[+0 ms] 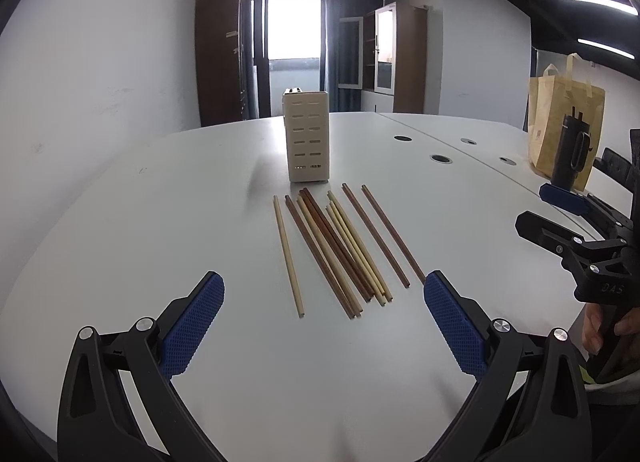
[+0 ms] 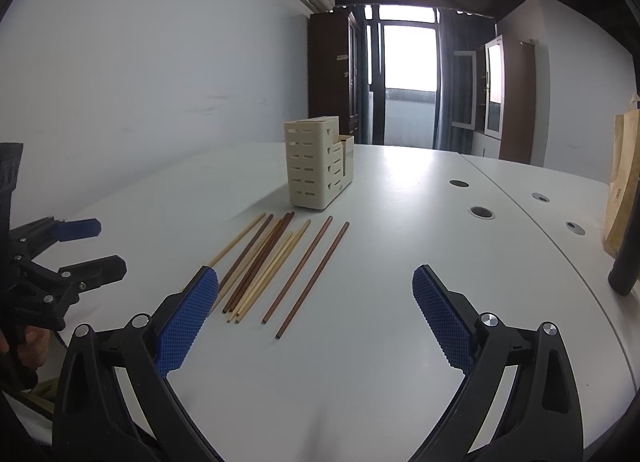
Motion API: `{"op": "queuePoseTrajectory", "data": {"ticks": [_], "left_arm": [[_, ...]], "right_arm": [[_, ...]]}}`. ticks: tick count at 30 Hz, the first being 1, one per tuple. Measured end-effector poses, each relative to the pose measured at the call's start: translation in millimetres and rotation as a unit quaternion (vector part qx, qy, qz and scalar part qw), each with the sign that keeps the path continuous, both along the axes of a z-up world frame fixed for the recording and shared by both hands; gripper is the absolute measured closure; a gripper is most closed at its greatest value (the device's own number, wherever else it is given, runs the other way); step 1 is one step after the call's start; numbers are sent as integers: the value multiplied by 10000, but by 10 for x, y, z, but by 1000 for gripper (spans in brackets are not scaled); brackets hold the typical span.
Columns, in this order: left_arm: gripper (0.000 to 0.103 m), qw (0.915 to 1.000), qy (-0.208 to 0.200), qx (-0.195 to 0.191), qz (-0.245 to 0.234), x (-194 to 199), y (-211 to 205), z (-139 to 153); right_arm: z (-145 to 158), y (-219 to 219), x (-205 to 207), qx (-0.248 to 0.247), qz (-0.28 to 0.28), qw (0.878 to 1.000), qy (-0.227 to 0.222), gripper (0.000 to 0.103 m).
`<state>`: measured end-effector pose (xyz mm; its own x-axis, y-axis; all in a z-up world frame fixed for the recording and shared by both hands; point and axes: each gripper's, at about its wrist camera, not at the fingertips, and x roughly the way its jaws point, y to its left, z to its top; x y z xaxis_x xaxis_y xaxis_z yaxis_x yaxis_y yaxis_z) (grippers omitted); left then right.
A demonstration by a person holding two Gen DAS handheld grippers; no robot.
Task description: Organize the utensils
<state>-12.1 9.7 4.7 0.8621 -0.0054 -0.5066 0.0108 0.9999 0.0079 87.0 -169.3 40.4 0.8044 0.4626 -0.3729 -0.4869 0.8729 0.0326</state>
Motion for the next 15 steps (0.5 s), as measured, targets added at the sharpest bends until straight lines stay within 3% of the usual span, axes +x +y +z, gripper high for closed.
{"op": "queuePoseTrajectory", "data": {"ticks": [15], "left_arm": [[6, 9998, 53, -168, -86, 300, 77, -1]], "right_arm": [[68, -1, 192, 13, -69, 10000, 33, 4]]}}
